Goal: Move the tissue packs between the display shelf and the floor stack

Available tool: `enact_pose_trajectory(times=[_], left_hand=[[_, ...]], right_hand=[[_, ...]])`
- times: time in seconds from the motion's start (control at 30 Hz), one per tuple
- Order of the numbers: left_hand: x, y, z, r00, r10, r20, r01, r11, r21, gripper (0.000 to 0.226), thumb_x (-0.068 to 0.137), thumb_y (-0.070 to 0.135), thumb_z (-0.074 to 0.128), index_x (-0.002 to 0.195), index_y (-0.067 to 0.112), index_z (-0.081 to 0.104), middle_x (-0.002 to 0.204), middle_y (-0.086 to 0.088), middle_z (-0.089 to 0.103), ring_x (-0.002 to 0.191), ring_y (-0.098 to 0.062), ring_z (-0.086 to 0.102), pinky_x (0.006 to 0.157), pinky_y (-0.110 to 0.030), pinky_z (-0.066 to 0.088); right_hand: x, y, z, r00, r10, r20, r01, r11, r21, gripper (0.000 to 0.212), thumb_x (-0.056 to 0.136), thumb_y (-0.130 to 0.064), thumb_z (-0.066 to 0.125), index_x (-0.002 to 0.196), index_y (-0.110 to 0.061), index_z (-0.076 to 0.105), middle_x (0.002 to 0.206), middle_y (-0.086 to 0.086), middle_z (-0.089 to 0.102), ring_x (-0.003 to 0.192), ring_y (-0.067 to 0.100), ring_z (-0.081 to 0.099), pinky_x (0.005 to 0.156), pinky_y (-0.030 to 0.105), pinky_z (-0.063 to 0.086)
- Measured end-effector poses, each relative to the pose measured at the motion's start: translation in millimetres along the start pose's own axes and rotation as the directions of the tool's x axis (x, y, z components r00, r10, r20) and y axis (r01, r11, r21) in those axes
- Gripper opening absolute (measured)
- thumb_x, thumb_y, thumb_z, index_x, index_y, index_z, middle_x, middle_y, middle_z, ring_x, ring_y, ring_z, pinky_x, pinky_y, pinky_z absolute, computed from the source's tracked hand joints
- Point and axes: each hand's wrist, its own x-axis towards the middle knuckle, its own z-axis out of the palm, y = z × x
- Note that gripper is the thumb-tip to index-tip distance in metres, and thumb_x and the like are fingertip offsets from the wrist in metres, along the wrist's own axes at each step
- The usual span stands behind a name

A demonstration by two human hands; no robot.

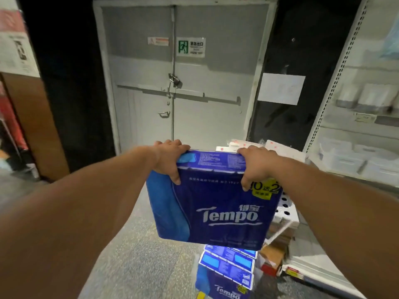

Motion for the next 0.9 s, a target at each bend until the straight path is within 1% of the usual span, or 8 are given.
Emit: enact_pose_trajectory(times=[0.1, 0.23, 0.37, 0.47, 0.6, 0.73, 0.83, 0.9], left_hand=[[-10.7, -46.7, 16.1, 0.998, -0.066, 0.001, 0.066, 0.997, -0.038, 0.1, 0.072, 0.053, 0.084, 0.15, 0.036, 0.026, 0.142, 0.004, 0.041, 0.132, -0.02, 0.039, 0.112, -0.048, 0.031], [-29.3, -130.2, 38.4, 0.986, -0.164, 0.01, 0.165, 0.982, -0.088, 0.093, 0.073, 0.051, 0.084, 0.147, 0.039, 0.029, 0.141, 0.007, 0.043, 0.13, -0.019, 0.04, 0.111, -0.05, 0.031], [-48.9, -221.4, 49.9, 0.96, -0.276, 0.049, 0.279, 0.957, -0.081, 0.093, 0.073, 0.049, 0.085, 0.147, 0.038, 0.03, 0.139, 0.005, 0.043, 0.129, -0.019, 0.04, 0.109, -0.048, 0.032], [-67.1, -291.7, 55.6, 0.924, -0.373, 0.083, 0.379, 0.924, -0.061, 0.098, 0.072, 0.05, 0.086, 0.15, 0.035, 0.028, 0.139, 0.003, 0.041, 0.128, -0.02, 0.039, 0.108, -0.047, 0.033], [-90.0, -383.7, 62.1, 0.879, -0.469, 0.087, 0.47, 0.882, 0.007, 0.105, 0.068, 0.053, 0.087, 0.151, 0.034, 0.026, 0.137, 0.003, 0.041, 0.124, -0.02, 0.04, 0.105, -0.045, 0.035], [-107.9, -456.8, 68.8, 0.826, -0.552, 0.113, 0.555, 0.832, 0.015, 0.105, 0.067, 0.053, 0.087, 0.15, 0.035, 0.025, 0.137, 0.002, 0.041, 0.125, -0.02, 0.038, 0.107, -0.047, 0.033], [-113.7, -507.6, 75.2, 0.785, -0.605, 0.133, 0.605, 0.795, 0.043, 0.109, 0.066, 0.053, 0.088, 0.153, 0.034, 0.024, 0.14, 0.001, 0.04, 0.128, -0.023, 0.038, 0.108, -0.047, 0.033], [-115.0, -542.8, 81.2, 0.751, -0.644, 0.148, 0.644, 0.763, 0.054, 0.111, 0.064, 0.054, 0.088, 0.153, 0.034, 0.024, 0.141, 0.0, 0.04, 0.128, -0.023, 0.038, 0.108, -0.047, 0.033]], right_hand=[[35.1, -40.0, 10.3, 0.998, -0.068, 0.014, 0.069, 0.998, -0.012, 0.106, 0.056, -0.046, 0.089, 0.146, -0.03, 0.034, 0.136, 0.002, 0.049, 0.119, 0.026, 0.049, 0.091, 0.042, 0.045], [94.5, -114.0, 29.2, 0.983, -0.177, 0.05, 0.178, 0.984, -0.011, 0.104, 0.059, -0.045, 0.089, 0.145, -0.029, 0.034, 0.135, 0.003, 0.048, 0.121, 0.027, 0.048, 0.097, 0.044, 0.045], [157.8, -202.5, 44.9, 0.958, -0.278, 0.072, 0.277, 0.961, 0.012, 0.101, 0.059, -0.046, 0.089, 0.143, -0.029, 0.036, 0.131, 0.003, 0.049, 0.119, 0.027, 0.049, 0.096, 0.042, 0.042], [205.3, -276.9, 53.4, 0.935, -0.344, 0.091, 0.343, 0.939, 0.024, 0.101, 0.056, -0.048, 0.09, 0.141, -0.03, 0.038, 0.129, 0.003, 0.051, 0.118, 0.027, 0.05, 0.098, 0.044, 0.044], [261.3, -369.7, 68.1, 0.9, -0.427, 0.089, 0.427, 0.904, 0.026, 0.105, 0.055, -0.049, 0.091, 0.143, -0.03, 0.037, 0.125, 0.003, 0.05, 0.119, 0.03, 0.049, 0.097, 0.044, 0.043], [311.2, -447.6, 79.4, 0.855, -0.511, 0.093, 0.508, 0.86, 0.052, 0.098, 0.056, -0.05, 0.09, 0.136, -0.029, 0.038, 0.123, 0.002, 0.049, 0.116, 0.027, 0.05, 0.094, 0.044, 0.044], [355.3, -500.7, 84.7, 0.817, -0.566, 0.11, 0.565, 0.824, 0.037, 0.104, 0.053, -0.05, 0.091, 0.14, -0.03, 0.038, 0.127, 0.003, 0.049, 0.12, 0.028, 0.049, 0.096, 0.044, 0.043], [388.4, -536.5, 87.5, 0.783, -0.61, 0.122, 0.611, 0.791, 0.034, 0.105, 0.052, -0.05, 0.091, 0.141, -0.031, 0.038, 0.126, 0.002, 0.049, 0.12, 0.028, 0.049, 0.098, 0.044, 0.043]])
